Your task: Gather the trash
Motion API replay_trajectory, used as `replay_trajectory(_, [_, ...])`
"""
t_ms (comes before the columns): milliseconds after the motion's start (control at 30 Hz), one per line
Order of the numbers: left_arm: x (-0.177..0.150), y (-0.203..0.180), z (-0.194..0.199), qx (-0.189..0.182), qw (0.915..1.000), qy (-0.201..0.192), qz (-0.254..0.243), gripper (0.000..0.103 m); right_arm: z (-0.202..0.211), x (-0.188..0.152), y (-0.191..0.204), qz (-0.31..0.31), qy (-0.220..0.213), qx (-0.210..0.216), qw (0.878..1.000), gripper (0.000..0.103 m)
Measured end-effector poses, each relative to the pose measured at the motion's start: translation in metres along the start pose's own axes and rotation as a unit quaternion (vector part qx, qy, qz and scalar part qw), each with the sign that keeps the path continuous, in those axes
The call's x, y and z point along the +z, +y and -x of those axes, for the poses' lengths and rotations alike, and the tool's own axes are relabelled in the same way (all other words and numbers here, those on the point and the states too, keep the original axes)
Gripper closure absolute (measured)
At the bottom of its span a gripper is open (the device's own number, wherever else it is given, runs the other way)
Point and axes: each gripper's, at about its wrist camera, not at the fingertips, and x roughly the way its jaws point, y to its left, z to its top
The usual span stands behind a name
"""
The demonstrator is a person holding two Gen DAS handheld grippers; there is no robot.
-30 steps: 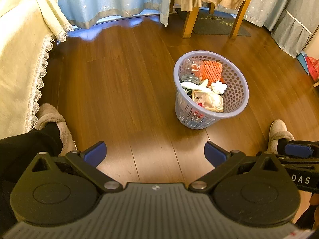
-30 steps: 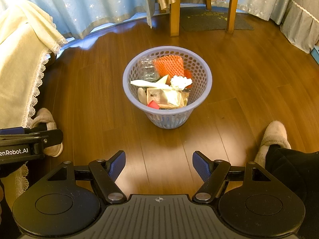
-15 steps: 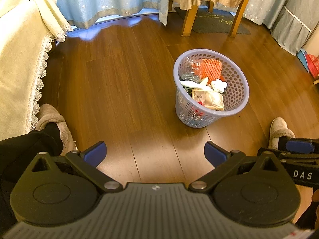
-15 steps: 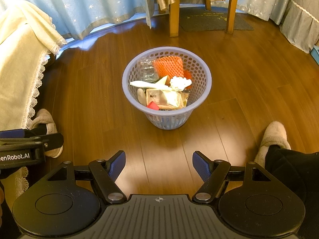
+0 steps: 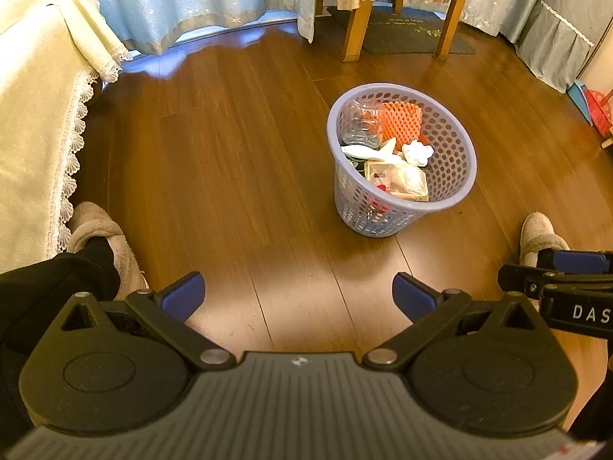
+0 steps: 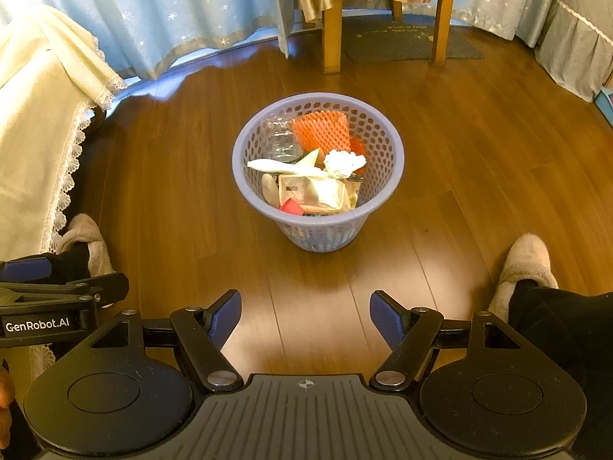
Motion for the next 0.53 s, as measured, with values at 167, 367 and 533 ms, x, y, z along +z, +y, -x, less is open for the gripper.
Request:
replay_trajectory(167, [-0.0004,-0.0001,-0.0002,0.000,1.0000,0.000,0.000,0.001,-0.0001,-0.0001,-0.0001,0.000,0.000,0.000,1.000,0.032])
replay_trajectory(367, [-0.0011,-0.0002,-0.0008,0.000,1.0000,-0.001,0.000,0.001,0.0001,0.0002,-0.0001,0.000,0.000,-0.001,1.000,0.032])
replay_trajectory(533, [-0.0005,0.0002,0.0020,0.000,0.9999,-0.012,-0.003,0.001,0.0000,-0.0005,-0.0003,0.002,-0.002,-0.002,1.000,0.032])
